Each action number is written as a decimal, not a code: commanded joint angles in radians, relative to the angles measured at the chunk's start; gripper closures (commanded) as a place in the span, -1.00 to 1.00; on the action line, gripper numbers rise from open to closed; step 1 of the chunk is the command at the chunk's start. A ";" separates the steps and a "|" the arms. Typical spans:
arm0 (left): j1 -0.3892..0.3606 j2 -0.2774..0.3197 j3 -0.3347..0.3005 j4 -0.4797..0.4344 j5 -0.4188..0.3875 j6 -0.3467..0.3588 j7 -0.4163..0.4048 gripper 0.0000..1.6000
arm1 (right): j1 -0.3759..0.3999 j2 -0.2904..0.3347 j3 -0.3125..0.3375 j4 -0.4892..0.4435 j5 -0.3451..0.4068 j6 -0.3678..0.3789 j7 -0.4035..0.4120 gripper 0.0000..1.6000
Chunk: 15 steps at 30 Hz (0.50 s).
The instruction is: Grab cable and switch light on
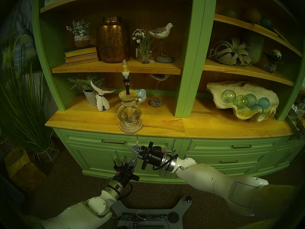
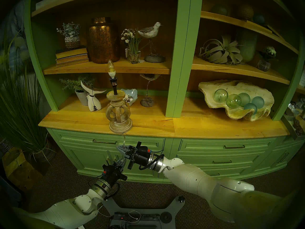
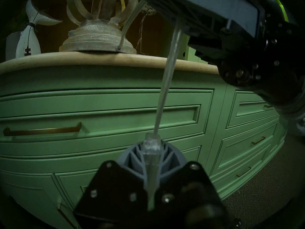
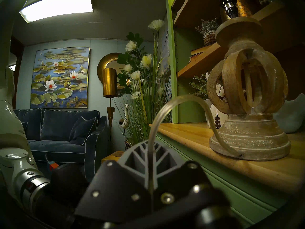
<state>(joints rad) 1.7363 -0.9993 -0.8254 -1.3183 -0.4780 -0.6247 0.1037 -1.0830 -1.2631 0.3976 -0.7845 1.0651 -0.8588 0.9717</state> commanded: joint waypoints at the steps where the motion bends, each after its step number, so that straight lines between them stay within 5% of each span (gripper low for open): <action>1: -0.026 -0.007 -0.007 -0.016 0.002 -0.014 -0.011 -0.90 | 0.038 -0.001 0.002 -0.027 0.013 -0.014 0.092 1.00; 7: -0.027 -0.009 -0.010 -0.015 0.003 -0.012 -0.010 -1.00 | 0.041 0.000 -0.005 -0.027 0.019 -0.017 0.093 1.00; 11: -0.028 -0.006 -0.012 -0.014 0.001 -0.011 -0.013 -0.44 | 0.043 0.001 -0.010 -0.027 0.023 -0.018 0.092 1.00; 13: -0.029 -0.006 -0.013 -0.012 -0.003 -0.010 -0.017 0.02 | 0.044 0.001 -0.013 -0.027 0.026 -0.020 0.092 1.00; 15: -0.030 -0.008 -0.014 -0.004 -0.006 -0.011 -0.020 0.07 | 0.045 0.002 -0.017 -0.028 0.028 -0.021 0.089 1.00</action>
<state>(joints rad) 1.7293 -1.0058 -0.8284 -1.3134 -0.4808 -0.6227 0.0904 -1.0725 -1.2611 0.3815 -0.7879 1.0779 -0.8683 0.9626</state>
